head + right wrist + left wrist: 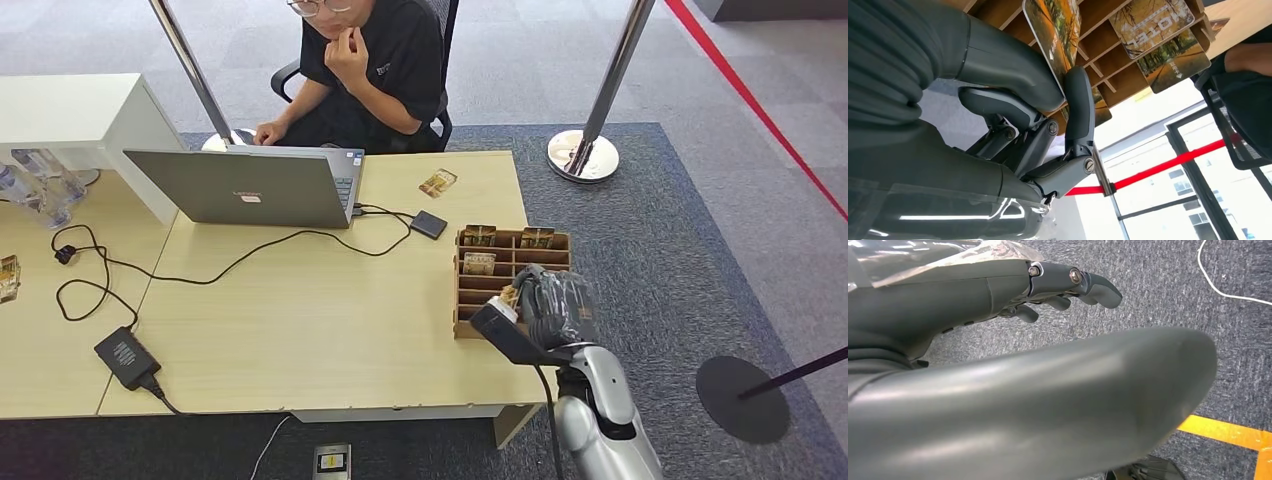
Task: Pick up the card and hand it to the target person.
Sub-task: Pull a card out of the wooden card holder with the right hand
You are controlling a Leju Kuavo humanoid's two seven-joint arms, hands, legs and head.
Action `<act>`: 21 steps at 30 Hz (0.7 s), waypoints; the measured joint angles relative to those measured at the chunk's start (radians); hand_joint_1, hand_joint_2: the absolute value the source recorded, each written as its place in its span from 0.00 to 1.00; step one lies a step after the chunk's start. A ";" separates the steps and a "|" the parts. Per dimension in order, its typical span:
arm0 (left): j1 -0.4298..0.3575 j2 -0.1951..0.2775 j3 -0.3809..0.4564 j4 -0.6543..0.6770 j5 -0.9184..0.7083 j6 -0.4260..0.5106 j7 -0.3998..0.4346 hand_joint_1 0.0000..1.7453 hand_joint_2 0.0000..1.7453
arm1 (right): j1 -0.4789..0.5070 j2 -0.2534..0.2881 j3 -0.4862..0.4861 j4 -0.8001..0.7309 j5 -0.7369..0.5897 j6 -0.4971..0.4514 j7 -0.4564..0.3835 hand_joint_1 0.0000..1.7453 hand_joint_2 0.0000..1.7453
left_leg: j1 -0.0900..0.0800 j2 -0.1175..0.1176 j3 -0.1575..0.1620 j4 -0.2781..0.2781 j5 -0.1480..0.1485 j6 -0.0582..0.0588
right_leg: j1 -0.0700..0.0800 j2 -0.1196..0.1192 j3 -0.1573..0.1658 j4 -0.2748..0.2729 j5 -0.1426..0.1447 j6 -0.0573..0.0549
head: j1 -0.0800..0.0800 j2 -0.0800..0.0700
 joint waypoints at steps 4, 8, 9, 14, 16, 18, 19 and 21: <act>0.000 0.000 0.000 0.000 0.001 0.001 0.000 0.00 0.00 | -0.001 0.002 -0.012 0.000 -0.029 -0.006 -0.013 0.91 1.00 | 0.000 0.000 0.000 0.000 0.000 0.000 | 0.000 0.000 0.000 0.000 0.000 0.000 | 0.000 0.000; 0.000 0.000 0.000 0.000 0.003 0.003 0.000 0.00 0.00 | -0.004 0.006 -0.019 0.001 -0.054 -0.013 -0.027 0.90 1.00 | 0.000 0.000 0.000 0.000 0.000 0.000 | 0.000 0.000 0.000 0.000 0.000 0.000 | 0.000 0.000; 0.000 0.000 0.000 0.000 0.003 0.004 0.000 0.00 0.00 | -0.006 0.007 -0.020 0.001 -0.061 -0.016 -0.032 0.89 1.00 | 0.000 0.000 0.000 0.000 0.000 0.000 | 0.000 0.000 0.000 0.000 0.000 0.000 | 0.000 0.000; 0.000 0.000 0.000 0.000 0.003 0.006 0.000 0.00 0.00 | -0.025 0.015 -0.028 0.006 -0.102 -0.036 -0.047 0.92 1.00 | 0.000 0.000 0.000 0.000 0.000 0.000 | 0.000 0.000 0.000 0.000 0.000 0.000 | 0.000 0.000; 0.000 0.000 0.000 0.000 0.002 0.006 0.000 0.00 0.00 | -0.037 0.020 -0.032 0.006 -0.119 -0.044 -0.051 0.93 1.00 | 0.000 0.000 0.000 0.000 0.000 0.000 | 0.000 0.000 0.000 0.000 0.000 0.000 | 0.000 0.000; 0.000 0.001 0.000 0.000 -0.002 0.006 0.000 0.00 0.00 | -0.052 0.025 -0.038 0.008 -0.140 -0.052 -0.054 0.94 1.00 | 0.000 0.000 0.000 0.000 0.000 0.000 | 0.000 0.000 0.000 0.000 0.000 0.000 | 0.000 0.000; 0.000 0.001 0.000 0.000 -0.004 0.005 0.000 0.00 0.00 | -0.060 0.028 -0.042 0.012 -0.152 -0.057 -0.055 0.94 1.00 | 0.000 0.000 0.000 0.000 0.000 0.000 | 0.000 0.000 0.000 0.000 0.000 0.000 | 0.000 0.000; -0.001 0.002 0.000 0.000 -0.008 0.004 0.000 0.00 0.00 | -0.079 0.034 -0.050 0.022 -0.177 -0.070 -0.057 0.93 1.00 | 0.000 0.000 0.000 0.000 0.000 0.000 | 0.000 0.000 0.000 0.000 0.000 0.000 | 0.000 0.000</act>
